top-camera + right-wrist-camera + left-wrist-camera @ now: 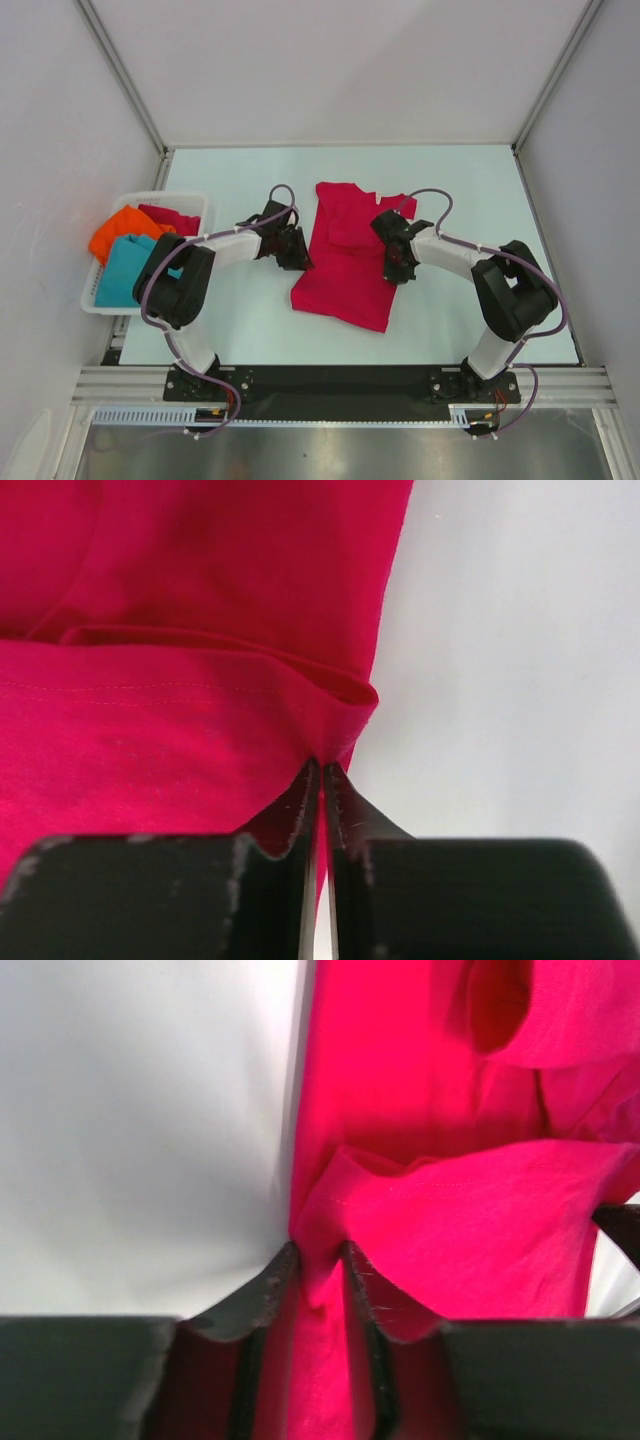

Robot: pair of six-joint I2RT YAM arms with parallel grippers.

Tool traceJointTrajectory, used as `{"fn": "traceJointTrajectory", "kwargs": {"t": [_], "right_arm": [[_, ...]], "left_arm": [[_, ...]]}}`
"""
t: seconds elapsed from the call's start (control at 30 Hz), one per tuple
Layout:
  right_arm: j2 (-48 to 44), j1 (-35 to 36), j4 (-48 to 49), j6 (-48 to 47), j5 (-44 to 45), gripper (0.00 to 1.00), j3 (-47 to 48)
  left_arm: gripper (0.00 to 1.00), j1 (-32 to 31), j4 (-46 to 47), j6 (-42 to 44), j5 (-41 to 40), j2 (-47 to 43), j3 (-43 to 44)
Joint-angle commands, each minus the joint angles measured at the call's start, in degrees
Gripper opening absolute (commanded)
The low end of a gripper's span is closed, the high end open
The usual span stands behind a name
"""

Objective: Fold and stack the t-shirts
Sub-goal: Fold the folded rectangular tshirt in 1/3 of the way

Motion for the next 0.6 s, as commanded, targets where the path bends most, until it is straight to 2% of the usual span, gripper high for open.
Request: {"fn": "traceJointTrajectory", "kwargs": {"t": [0.0, 0.03, 0.07, 0.17, 0.57], "right_arm": [[0.59, -0.25, 1.22, -0.69, -0.17, 0.00, 1.21], [0.59, -0.34, 1.39, -0.69, -0.09, 0.00, 1.21], [0.59, -0.34, 1.48, -0.78, -0.17, 0.00, 1.29], [0.42, -0.25, 1.48, -0.96, -0.17, 0.00, 1.38], [-1.16, -0.25, -0.72, -2.27, 4.04, 0.00, 4.80]], "left_arm": [[0.24, -0.26, 2.62, 0.17, 1.32, 0.79, 2.46], [0.22, -0.35, 2.53, 0.17, 1.41, 0.88, 2.63], [0.14, -0.26, 2.70, 0.17, 1.41, 0.88, 2.64], [0.00, -0.26, 2.36, 0.17, 1.06, 0.88, 3.08], [0.00, -0.35, 0.07, 0.44, 0.01, 0.26, 6.24]]}}
